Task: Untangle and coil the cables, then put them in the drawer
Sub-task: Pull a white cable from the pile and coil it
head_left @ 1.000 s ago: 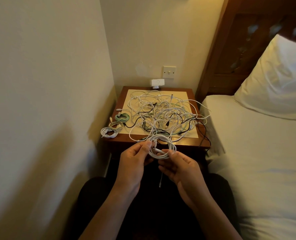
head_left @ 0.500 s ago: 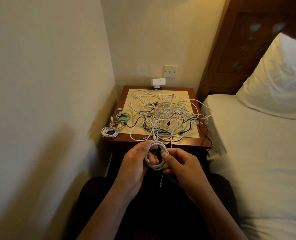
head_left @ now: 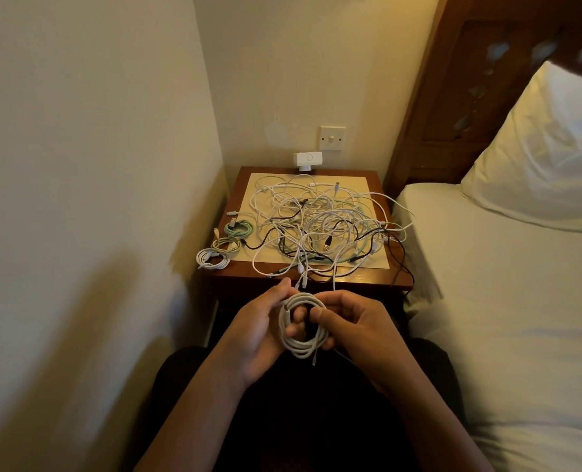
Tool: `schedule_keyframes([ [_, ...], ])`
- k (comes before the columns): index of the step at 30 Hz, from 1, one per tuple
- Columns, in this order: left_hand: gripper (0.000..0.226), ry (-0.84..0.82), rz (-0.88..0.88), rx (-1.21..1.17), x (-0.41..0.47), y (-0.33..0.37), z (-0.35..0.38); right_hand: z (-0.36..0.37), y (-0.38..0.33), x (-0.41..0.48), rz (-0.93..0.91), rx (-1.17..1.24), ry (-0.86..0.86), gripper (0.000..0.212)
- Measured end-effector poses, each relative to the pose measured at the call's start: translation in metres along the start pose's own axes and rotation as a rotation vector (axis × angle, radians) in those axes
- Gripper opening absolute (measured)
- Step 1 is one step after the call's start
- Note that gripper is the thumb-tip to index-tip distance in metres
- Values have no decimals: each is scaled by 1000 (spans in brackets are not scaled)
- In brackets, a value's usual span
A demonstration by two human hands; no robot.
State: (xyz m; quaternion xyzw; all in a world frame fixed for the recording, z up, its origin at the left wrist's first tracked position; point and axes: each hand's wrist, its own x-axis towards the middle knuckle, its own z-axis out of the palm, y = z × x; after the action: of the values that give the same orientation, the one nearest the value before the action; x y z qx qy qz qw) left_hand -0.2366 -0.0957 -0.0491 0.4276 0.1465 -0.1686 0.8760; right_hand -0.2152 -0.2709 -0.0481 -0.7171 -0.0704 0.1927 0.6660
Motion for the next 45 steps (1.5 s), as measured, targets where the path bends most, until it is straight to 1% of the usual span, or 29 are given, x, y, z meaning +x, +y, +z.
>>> schedule_keyframes([
  [2, 40, 5, 26, -27, -1, 3, -3, 0, 3, 1, 5, 66, 67, 15],
  [3, 43, 10, 49, -5, -2, 3, -4, 0, 4, 1, 11, 92, 96, 16],
  [5, 46, 35, 90, 115, -6, 2, -2, 1, 5, 1, 17, 119, 126, 18],
  [8, 41, 110, 146, 290, -11, -3, 2, 1, 6, -1, 9, 124, 116, 22],
  [10, 36, 146, 201, 310, -13, -5, 4, 2, 7, -1, 8, 98, 113, 24],
  [11, 35, 138, 208, 264, -13, -5, 4, 2, 7, -1, 9, 76, 115, 26],
  [13, 37, 69, 188, 83, -12, -3, 5, 3, 8, -2, 16, 63, 100, 28],
  [15, 33, 5, 165, -108, -10, -3, 5, 4, 7, -2, 31, 102, 65, 28],
  [17, 28, -34, 142, -241, -6, -4, 4, 4, 5, -2, 51, 137, 37, 27],
  [18, 28, -45, 136, -272, -6, -5, 3, 4, 4, -1, 60, 159, 30, 27],
  [20, 31, -37, 144, -250, -4, -6, 2, 4, 3, 0, 74, 221, 27, 29],
  [22, 41, 5, 168, -112, -5, -8, 2, 2, 3, 0, 90, 259, 19, 29],
  [23, 41, 50, 194, 25, -6, -9, 3, 1, 3, 0, 105, 265, 8, 28],
  [25, 30, 180, 314, 351, -8, -12, 7, 0, 4, 0, 139, 277, -26, 24],
  [27, 16, 279, 480, 601, -9, -15, 9, 0, 5, 1, 154, 299, -40, 22],
  [29, 9, 316, 617, 785, -9, -19, 9, -1, 6, 2, 145, 311, -18, 23],
  [31, 12, 358, 684, 865, -8, -21, 9, -1, 7, 2, 135, 323, -6, 22],
  [33, 14, 421, 723, 817, -8, -19, 11, 2, 8, 1, 145, 330, -14, 19],
  [35, 14, 474, 739, 681, -6, -15, 14, 7, 9, -1, 173, 320, -27, 16],
  [36, 15, 479, 711, 565, -4, -12, 15, 10, 9, -2, 186, 321, -32, 14],
  [39, 16, 424, 528, 115, -1, -6, 16, 15, 11, -4, 172, 335, -5, 12],
  [40, 17, 427, 493, 8, 0, -6, 14, 17, 11, -4, 153, 324, 13, 14],
  [41, 18, 451, 488, -43, 1, -6, 13, 19, 10, -4, 133, 304, 30, 15],
  [42, 18, 492, 518, -28, 2, -8, 12, 21, 10, -4, 114, 282, 46, 17],
  [43, 18, 548, 575, 48, 3, -11, 12, 22, 9, -4, 100, 268, 62, 17],
  [45, 18, 627, 726, 270, 1, -14, 13, 23, 8, -3, 94, 274, 83, 18],
])
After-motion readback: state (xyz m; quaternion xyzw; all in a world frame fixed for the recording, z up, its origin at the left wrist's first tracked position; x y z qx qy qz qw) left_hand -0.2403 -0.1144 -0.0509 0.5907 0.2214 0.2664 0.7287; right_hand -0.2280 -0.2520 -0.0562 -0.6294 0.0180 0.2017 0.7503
